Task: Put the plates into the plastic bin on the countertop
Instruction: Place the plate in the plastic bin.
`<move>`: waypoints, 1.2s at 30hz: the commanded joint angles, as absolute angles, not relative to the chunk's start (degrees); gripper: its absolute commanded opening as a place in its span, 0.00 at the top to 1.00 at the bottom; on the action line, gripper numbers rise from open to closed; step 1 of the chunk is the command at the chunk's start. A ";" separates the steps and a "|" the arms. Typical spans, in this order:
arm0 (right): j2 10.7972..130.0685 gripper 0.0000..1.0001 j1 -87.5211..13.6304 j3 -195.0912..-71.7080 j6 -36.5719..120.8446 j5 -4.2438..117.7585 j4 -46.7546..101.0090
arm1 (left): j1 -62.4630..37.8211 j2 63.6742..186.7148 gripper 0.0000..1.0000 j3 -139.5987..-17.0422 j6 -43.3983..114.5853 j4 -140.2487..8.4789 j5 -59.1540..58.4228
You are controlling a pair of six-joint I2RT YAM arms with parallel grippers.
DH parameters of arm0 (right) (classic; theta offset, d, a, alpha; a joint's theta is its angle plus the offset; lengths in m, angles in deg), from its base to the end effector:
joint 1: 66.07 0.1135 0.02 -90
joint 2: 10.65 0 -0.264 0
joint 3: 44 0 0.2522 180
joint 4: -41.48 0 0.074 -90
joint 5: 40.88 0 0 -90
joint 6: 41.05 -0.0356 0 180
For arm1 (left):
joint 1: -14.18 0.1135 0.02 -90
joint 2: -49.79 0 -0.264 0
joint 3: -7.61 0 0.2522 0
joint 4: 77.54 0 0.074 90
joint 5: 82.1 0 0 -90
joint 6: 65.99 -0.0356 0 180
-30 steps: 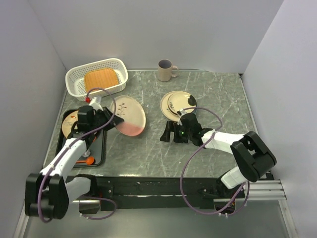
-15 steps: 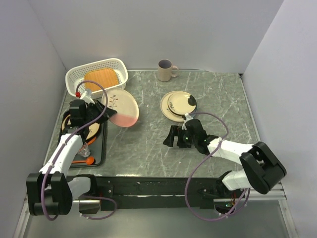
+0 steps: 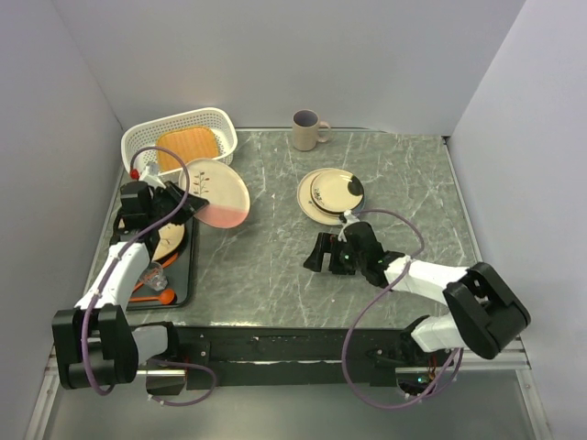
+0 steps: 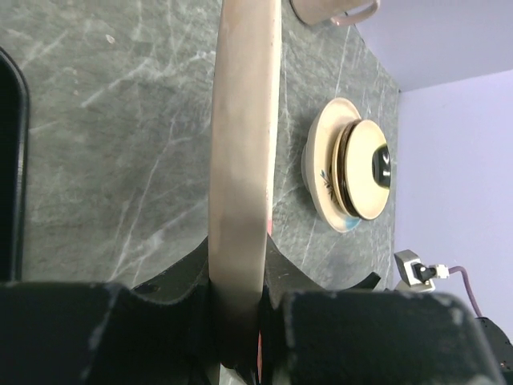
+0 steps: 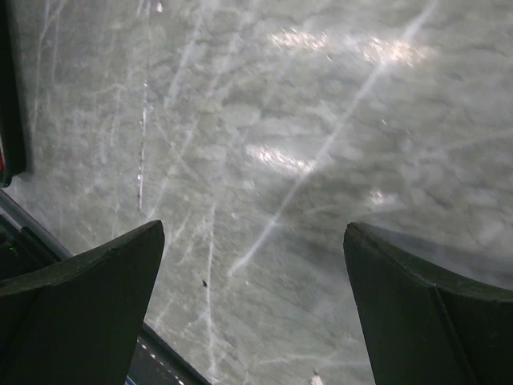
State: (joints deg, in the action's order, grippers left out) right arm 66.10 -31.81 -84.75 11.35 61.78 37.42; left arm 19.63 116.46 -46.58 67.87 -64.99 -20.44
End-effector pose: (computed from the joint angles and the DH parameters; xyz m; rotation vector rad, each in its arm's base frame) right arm 0.1995 0.1454 0.1523 -0.0543 2.4171 0.8766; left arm 0.2576 0.0076 0.2568 -0.5547 1.9971 -0.9165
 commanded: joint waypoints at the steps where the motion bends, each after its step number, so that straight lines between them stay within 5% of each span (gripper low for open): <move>1: 70.90 0.00 -31.27 -89.05 12.56 64.14 40.46 | 21.73 113.25 0.99 -51.94 69.28 -71.52 -23.39; 26: 61.43 0.00 -30.30 -81.58 9.40 60.19 39.41 | 23.14 132.31 0.99 -65.21 80.97 -84.08 -25.77; 36: 68.09 0.00 -30.30 -87.82 11.60 64.05 40.20 | 23.41 134.34 0.99 -69.43 81.93 -81.27 -23.84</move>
